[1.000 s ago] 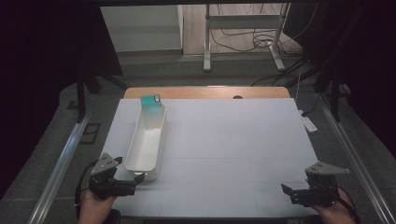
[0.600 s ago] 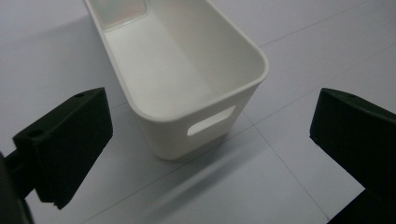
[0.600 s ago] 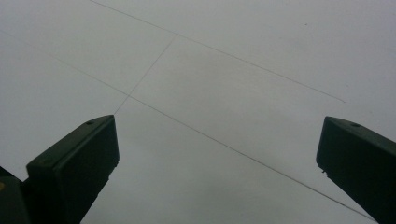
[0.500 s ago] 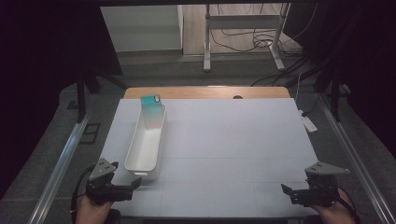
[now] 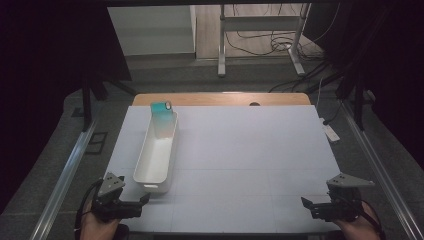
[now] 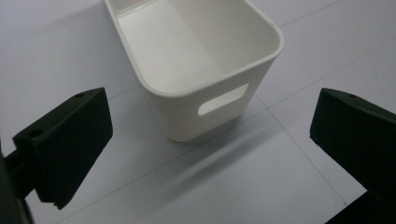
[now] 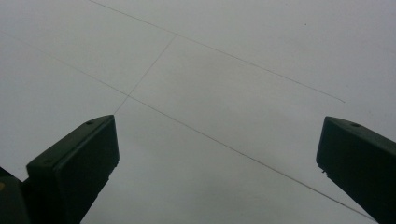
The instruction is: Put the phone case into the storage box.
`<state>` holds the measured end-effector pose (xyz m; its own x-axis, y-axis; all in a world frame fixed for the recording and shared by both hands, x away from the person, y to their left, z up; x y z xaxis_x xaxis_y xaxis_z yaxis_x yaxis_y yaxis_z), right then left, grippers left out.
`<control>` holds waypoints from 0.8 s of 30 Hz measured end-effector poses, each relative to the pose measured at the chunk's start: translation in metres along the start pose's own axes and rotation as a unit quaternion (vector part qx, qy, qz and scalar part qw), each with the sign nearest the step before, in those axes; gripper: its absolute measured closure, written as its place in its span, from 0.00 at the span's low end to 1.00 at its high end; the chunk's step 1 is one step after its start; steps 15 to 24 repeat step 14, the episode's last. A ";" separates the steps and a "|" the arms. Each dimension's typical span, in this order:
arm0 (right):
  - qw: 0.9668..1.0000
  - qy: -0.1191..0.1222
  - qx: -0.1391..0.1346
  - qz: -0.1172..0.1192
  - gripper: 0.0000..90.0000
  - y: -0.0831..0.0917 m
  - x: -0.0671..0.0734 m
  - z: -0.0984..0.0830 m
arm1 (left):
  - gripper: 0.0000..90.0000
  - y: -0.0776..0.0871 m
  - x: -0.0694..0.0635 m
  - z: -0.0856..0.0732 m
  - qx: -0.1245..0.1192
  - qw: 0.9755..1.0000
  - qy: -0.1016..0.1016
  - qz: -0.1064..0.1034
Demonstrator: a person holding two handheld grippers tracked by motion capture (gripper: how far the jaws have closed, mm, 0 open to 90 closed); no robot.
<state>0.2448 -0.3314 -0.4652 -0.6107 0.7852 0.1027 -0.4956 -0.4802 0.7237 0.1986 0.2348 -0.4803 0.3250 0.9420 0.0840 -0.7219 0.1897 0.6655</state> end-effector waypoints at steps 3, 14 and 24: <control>1.000 0.000 0.000 0.000 0.00 0.000 0.000 0.000 | 0.00 0.000 0.000 0.000 0.002 1.000 0.001 0.003; 1.000 0.000 0.002 0.000 0.00 -0.001 0.000 0.000 | 0.01 -0.003 -0.002 0.000 0.014 1.000 -0.005 0.007; 1.000 0.000 0.002 0.000 0.00 -0.001 0.000 0.000 | 0.01 -0.003 -0.002 0.000 0.014 1.000 -0.005 0.007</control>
Point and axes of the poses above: each handheld gripper's, and its own axes: y roughly backward along the jaws, z roughly out of its top, x roughly to its left, the point moved 2 cm from there along -y, roughly forward along the jaws, and after that the axes turned 10 degrees about z, right-handed, at the moved point
